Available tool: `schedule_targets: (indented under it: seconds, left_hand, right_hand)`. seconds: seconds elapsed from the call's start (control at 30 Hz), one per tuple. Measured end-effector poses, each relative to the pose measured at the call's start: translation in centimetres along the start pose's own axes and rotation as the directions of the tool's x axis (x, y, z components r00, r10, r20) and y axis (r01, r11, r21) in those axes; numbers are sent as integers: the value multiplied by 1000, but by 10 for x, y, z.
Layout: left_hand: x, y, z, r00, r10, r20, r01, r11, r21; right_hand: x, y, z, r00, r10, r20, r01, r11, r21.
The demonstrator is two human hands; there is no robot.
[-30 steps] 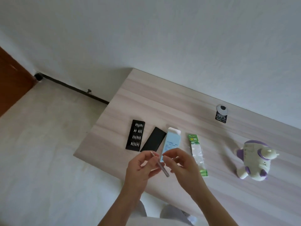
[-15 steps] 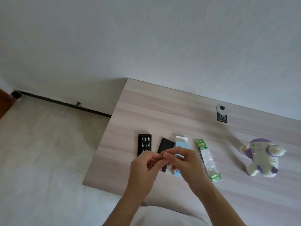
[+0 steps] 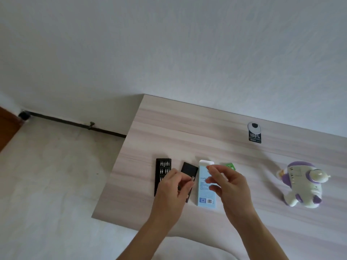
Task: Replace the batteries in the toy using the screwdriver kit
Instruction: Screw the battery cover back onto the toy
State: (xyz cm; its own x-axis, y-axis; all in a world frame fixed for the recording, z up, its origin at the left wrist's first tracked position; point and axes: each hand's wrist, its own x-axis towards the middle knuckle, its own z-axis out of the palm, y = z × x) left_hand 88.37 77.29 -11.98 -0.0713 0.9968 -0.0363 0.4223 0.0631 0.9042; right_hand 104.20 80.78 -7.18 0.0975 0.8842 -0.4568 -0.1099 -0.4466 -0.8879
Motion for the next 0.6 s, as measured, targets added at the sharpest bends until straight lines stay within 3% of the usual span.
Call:
schedule_targets:
  seconds: [0.1, 0.23, 0.43, 0.6]
  left_hand:
    - [-7, -3, 1, 999, -29, -41, 30, 999, 24]
    - [-12, 3, -1, 1000, 4, -16, -1, 981, 195]
    - [-28, -20, -31, 993, -105, -57, 118, 945, 304]
    - [-24, -64, -55, 996, -73, 51, 43, 892, 450]
  right_hand:
    - [0, -5, -10, 997, 27, 67, -30, 999, 34]
    - [4, 4, -17, 985, 101, 140, -112, 991, 74]
    - [16, 27, -5, 949, 169, 266, -164, 986, -41]
    - [26, 47, 20, 967, 157, 200, -136, 984, -114]
